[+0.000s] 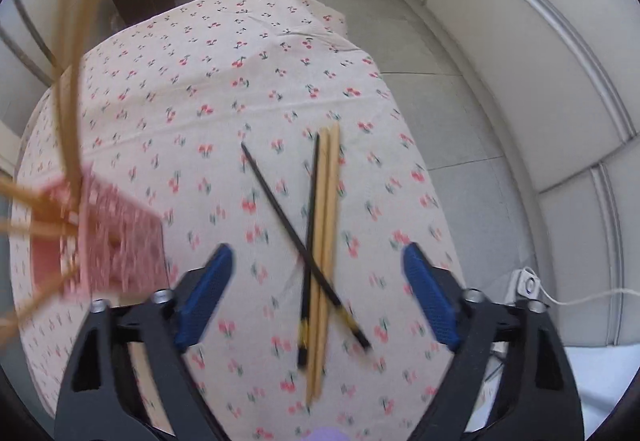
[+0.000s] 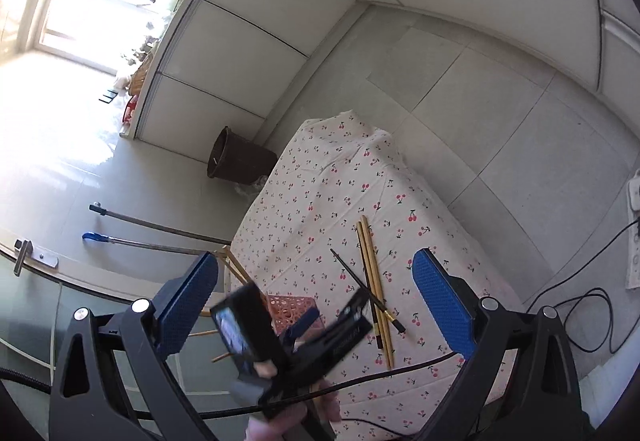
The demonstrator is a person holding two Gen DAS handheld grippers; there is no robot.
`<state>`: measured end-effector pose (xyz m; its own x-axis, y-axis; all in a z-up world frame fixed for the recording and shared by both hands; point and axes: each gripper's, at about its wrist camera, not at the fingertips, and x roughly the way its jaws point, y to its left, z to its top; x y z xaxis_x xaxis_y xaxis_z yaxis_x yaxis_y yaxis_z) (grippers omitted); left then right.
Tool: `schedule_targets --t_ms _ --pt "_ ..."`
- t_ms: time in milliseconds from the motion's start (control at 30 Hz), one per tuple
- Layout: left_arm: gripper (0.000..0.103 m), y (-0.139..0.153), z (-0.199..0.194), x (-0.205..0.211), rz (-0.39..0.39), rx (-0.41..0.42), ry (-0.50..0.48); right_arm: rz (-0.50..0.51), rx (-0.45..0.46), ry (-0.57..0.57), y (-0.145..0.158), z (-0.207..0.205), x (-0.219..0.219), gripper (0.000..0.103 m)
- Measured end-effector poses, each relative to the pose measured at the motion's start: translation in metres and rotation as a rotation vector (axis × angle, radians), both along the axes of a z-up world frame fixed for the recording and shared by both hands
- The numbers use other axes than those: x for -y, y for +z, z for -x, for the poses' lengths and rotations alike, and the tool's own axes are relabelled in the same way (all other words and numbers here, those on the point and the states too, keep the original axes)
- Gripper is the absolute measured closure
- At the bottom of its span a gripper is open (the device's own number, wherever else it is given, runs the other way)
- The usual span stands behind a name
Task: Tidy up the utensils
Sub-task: 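Reach the left gripper to the bundle and grasp the black chopstick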
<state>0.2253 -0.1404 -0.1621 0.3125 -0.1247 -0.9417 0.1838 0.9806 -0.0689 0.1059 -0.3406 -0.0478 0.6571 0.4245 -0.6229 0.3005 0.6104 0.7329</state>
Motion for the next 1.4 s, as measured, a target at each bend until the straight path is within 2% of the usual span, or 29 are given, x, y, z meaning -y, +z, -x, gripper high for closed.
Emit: schedule_targets --t_ms 100,133,267,367,433,500,533,600,667,733,800,967,1033,1133,1167,1233,1400 --pt "0.064 -0.017 -0.037 -0.004 -0.054 -0.053 0.058 0.044 0.010 -0.004 0.005 0.000 0.000 0.008" --pt "0.068 -0.023 -0.047 -0.009 -0.072 -0.060 0.087 0.050 0.016 0.000 0.006 -0.001 0.000 0.008" --pt "0.073 -0.040 -0.064 -0.020 -0.114 -0.086 0.120 0.033 0.018 0.025 0.005 -0.003 0.001 0.008" --pt "0.076 -0.054 -0.072 -0.027 -0.083 -0.131 0.152 0.022 0.007 0.044 0.002 -0.007 -0.001 0.008" --pt "0.076 -0.057 -0.075 -0.030 -0.053 -0.120 0.165 0.017 -0.004 0.061 0.000 -0.009 -0.004 0.008" --pt "0.078 -0.058 -0.076 -0.029 -0.067 -0.108 0.146 0.013 -0.015 0.078 -0.003 -0.012 -0.008 0.008" --pt "0.085 -0.058 -0.076 -0.025 -0.079 -0.098 0.125 0.014 -0.021 0.084 -0.005 -0.013 -0.010 0.008" --pt "0.094 -0.058 -0.070 -0.017 -0.109 -0.072 0.072 0.028 -0.038 0.096 -0.009 -0.017 -0.014 0.008" --pt "0.099 -0.059 -0.062 -0.009 -0.133 -0.041 0.032 0.051 -0.051 0.099 -0.013 -0.021 -0.016 0.008" --pt "0.100 -0.060 -0.052 -0.007 -0.150 -0.012 0.009 0.071 -0.064 0.103 -0.018 -0.026 -0.018 0.008" --pt "0.100 -0.057 -0.037 -0.012 -0.121 0.000 0.006 0.080 -0.075 0.103 -0.026 -0.032 -0.017 0.008" --pt "0.100 -0.021 0.036 -0.027 -0.085 0.110 -0.095 0.109 -0.121 0.135 -0.050 -0.060 -0.028 0.011" --pt "0.100 -0.004 0.066 -0.041 -0.056 0.130 -0.137 0.105 -0.146 0.177 -0.070 -0.075 -0.041 0.023" --pt "0.100 0.022 0.105 -0.062 -0.017 0.146 -0.178 0.034 -0.234 0.244 -0.110 -0.094 -0.061 0.044" --pt "0.100 0.029 0.108 -0.069 -0.004 0.153 -0.181 0.037 -0.243 0.258 -0.117 -0.099 -0.067 0.048" --pt "0.100 0.041 0.127 -0.087 0.039 0.172 -0.178 0.043 -0.247 0.279 -0.130 -0.109 -0.079 0.062" --pt "0.100 0.050 0.144 -0.103 0.124 0.197 -0.160 0.066 -0.250 0.314 -0.146 -0.130 -0.106 0.065"
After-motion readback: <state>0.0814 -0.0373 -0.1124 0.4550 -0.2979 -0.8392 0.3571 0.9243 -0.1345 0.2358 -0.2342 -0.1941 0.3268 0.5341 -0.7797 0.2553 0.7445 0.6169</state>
